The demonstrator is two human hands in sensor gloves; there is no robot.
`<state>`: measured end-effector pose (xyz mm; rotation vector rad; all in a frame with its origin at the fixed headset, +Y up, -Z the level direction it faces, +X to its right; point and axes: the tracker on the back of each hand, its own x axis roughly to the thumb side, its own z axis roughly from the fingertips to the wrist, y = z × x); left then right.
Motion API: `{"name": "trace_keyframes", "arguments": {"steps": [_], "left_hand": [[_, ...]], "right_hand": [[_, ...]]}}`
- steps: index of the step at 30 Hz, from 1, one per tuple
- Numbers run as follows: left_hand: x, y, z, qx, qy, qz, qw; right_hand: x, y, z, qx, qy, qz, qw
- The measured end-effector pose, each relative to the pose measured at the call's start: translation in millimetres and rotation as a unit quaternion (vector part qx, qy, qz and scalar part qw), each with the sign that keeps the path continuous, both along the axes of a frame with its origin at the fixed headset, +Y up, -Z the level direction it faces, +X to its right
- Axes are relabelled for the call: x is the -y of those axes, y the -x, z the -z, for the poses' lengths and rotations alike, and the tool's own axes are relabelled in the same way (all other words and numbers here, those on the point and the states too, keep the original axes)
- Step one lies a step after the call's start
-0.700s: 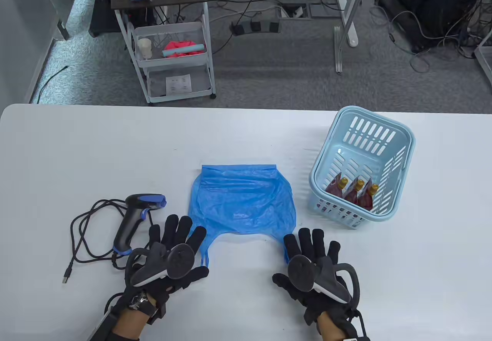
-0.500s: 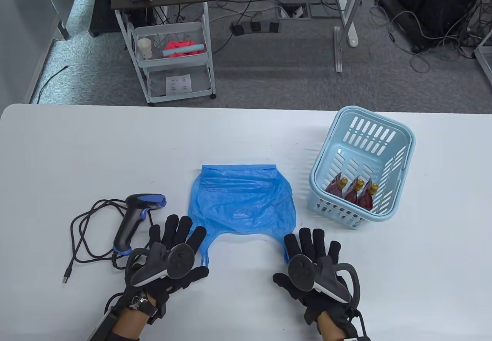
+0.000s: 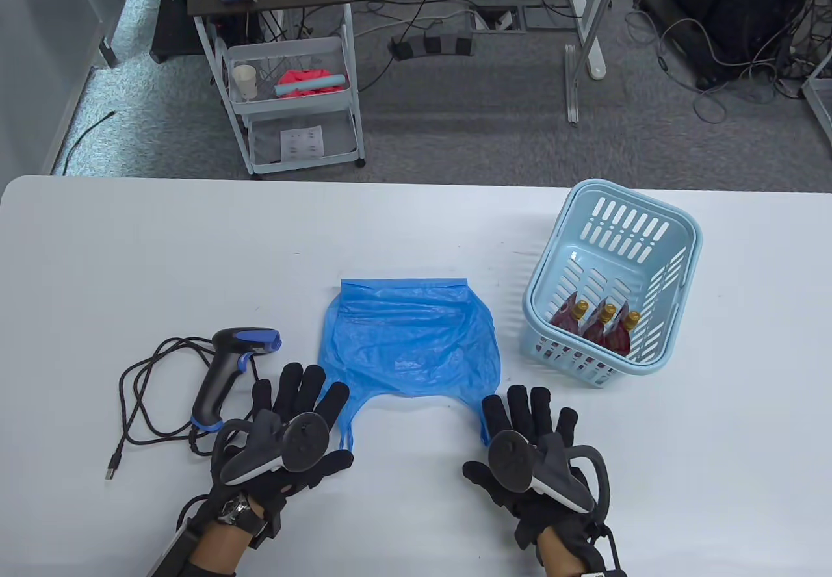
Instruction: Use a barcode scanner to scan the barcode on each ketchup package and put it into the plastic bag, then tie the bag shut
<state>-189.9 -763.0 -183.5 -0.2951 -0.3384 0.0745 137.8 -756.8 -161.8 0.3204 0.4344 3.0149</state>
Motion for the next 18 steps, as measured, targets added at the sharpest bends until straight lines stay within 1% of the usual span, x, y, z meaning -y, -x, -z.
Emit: {"name": "trace_keyframes", "arguments": {"steps": [18], "left_hand": [[0.1, 0.7, -0.1, -0.001, -0.004, 0.003, 1.000]], "right_hand": [[0.0, -0.4, 0.4, -0.002, 0.000, 0.004, 1.000]]}}
